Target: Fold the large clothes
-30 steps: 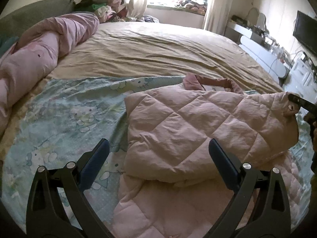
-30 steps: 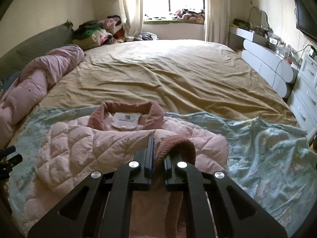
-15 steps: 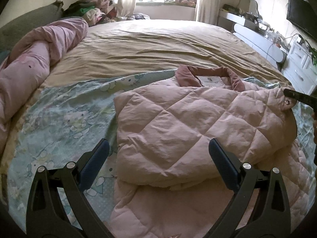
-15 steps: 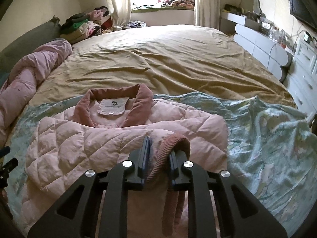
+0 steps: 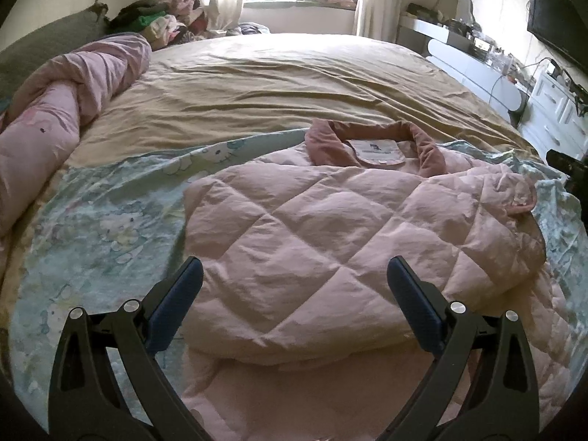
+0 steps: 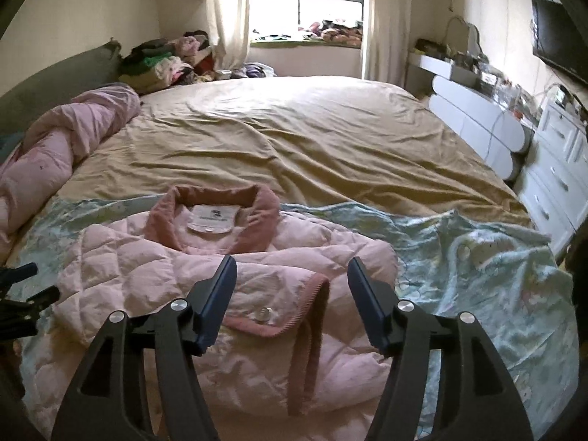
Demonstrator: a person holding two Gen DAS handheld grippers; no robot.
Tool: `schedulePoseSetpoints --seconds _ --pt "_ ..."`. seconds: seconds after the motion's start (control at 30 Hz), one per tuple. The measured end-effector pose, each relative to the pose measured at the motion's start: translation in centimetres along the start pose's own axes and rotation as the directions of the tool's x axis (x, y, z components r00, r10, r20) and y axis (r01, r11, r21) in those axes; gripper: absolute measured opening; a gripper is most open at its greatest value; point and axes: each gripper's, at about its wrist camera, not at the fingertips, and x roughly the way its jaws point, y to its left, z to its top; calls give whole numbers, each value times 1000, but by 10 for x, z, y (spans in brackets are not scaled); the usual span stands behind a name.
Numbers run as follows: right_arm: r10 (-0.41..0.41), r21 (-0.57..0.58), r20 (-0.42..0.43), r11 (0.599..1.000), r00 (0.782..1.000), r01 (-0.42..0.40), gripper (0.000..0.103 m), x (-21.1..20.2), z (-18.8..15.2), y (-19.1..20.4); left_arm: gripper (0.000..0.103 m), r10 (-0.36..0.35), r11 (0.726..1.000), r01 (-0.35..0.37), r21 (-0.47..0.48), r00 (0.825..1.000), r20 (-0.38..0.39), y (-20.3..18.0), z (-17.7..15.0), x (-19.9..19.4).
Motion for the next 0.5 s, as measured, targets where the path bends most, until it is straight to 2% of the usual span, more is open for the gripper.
schedulePoseSetpoints --seconds 0.13,0.2,0.5 --pt "42 -39 7 998 999 -41 62 -4 1 18 94 8 1000 -8 22 1000 -5 -4 -2 4" --pt "55 -51 5 997 998 -55 71 -2 1 27 94 11 1000 -11 26 1000 -15 -5 -2 9" --pt "91 -112 -64 989 994 -97 71 27 -10 64 93 13 1000 -10 25 993 -115 -8 -25 49"
